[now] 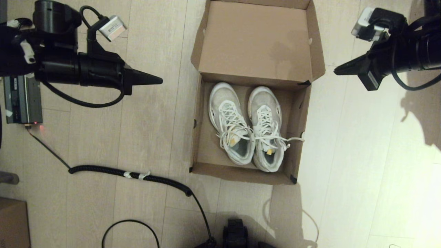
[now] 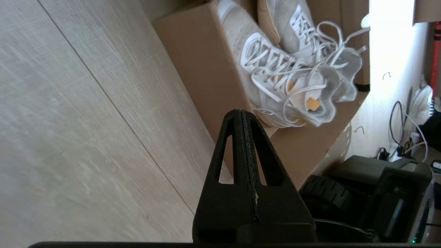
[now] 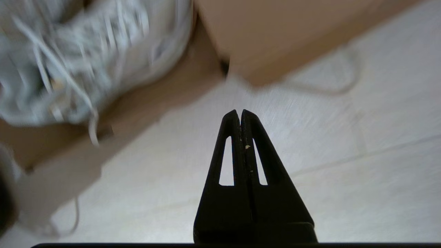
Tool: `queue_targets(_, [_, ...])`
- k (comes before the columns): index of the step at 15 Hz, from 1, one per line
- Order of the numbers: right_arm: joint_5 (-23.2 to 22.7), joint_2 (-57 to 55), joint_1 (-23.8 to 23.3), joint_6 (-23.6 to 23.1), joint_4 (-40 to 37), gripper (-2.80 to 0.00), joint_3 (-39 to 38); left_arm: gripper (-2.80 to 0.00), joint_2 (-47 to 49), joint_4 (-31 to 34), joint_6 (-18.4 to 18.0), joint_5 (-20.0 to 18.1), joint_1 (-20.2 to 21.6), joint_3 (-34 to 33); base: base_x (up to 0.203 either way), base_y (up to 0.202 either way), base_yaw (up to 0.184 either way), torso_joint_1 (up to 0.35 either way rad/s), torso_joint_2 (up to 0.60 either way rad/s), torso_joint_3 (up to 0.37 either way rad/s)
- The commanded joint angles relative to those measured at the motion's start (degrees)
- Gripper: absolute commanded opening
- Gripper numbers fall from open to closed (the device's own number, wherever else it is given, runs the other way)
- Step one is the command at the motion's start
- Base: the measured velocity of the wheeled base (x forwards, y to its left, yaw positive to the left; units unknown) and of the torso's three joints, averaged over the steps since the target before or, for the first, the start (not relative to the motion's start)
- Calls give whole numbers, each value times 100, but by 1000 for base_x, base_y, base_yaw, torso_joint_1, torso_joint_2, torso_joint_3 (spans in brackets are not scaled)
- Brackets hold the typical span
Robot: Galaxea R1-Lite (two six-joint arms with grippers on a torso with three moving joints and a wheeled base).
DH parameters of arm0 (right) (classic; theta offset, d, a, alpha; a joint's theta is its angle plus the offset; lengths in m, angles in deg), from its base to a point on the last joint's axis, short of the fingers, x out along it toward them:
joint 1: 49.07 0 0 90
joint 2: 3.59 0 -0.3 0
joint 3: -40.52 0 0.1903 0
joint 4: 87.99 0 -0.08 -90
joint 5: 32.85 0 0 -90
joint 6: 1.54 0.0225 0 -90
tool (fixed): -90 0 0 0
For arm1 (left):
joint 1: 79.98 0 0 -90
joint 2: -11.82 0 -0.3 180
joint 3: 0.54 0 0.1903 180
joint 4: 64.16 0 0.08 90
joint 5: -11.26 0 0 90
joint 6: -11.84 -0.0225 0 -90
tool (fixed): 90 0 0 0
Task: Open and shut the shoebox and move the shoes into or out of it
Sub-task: Close the shoe box
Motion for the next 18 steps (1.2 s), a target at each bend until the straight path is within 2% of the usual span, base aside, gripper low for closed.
queue_targets(1, [-32,-263,-351,-318,-169,-280,-12,-280,517,-232,-100,-72,216,41,0,0,0,0,0,0])
queue_targets(3, [-39,-494,-883,-929,-203,-280,-9,-280,1044,-878,-214,-95,416,37,0,0,0,0,0,0])
queue_targets(4, [-41,-499,-940,-987,-202,-280,-20,-280,1170,-1118,-260,-134,478,31,0,0,0,0,0,0])
queue_targets(5, [-48,-479,-947,-901,-198,-280,-84,-280,1181,-1186,-275,-294,464,28,0,0,0,0,0,0])
queue_targets(7, [-57,-496,-790,-555,-196,-280,-209,-280,1225,-1383,-266,-365,382,34,0,0,0,0,0,0])
queue_targets(10, [66,-575,-266,828,-192,-280,-207,-280,1285,-1470,-276,-368,284,32,0,0,0,0,0,0])
queue_targets(14, [315,-960,-185,957,41,-280,-231,-280,1773,-2178,-243,-344,73,52,0,0,0,0,0,0])
queue_targets(18, [271,-1161,-185,928,166,-280,-177,-280,1882,-2280,-250,-359,-10,67,0,0,0,0,0,0])
